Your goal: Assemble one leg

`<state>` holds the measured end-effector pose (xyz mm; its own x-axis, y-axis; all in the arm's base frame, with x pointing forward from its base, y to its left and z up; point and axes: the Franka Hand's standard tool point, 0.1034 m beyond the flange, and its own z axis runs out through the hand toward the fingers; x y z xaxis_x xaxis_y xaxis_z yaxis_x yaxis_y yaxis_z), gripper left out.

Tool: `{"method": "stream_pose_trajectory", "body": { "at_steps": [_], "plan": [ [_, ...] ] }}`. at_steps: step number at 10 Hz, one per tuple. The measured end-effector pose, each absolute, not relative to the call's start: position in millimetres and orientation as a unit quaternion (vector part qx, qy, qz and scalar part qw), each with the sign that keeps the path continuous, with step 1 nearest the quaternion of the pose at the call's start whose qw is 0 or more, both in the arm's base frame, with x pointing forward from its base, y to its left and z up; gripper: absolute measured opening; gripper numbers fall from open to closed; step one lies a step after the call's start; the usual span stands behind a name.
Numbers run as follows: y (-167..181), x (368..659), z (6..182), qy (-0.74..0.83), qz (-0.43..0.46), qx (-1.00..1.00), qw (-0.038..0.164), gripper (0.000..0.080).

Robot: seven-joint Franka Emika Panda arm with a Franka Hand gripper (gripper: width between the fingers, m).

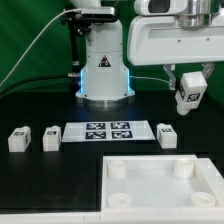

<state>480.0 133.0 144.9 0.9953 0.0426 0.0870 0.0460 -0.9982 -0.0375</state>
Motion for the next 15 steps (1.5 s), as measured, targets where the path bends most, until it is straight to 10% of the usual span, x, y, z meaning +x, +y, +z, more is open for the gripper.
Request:
{"method": "stream_pose_trajectory", "body": {
  "at_steps": [6,11,15],
  "plan": [
    [130.9,563.9,185.4,-0.047,-0.339,-0.937,0.064,0.029],
    [128.4,556.0,162.8,-0.058,-0.315,-0.946,0.046,0.029],
    [98.0,608.8,161.4,-0.068,-0.311,-0.948,0.022,0.029]
  ]
}}
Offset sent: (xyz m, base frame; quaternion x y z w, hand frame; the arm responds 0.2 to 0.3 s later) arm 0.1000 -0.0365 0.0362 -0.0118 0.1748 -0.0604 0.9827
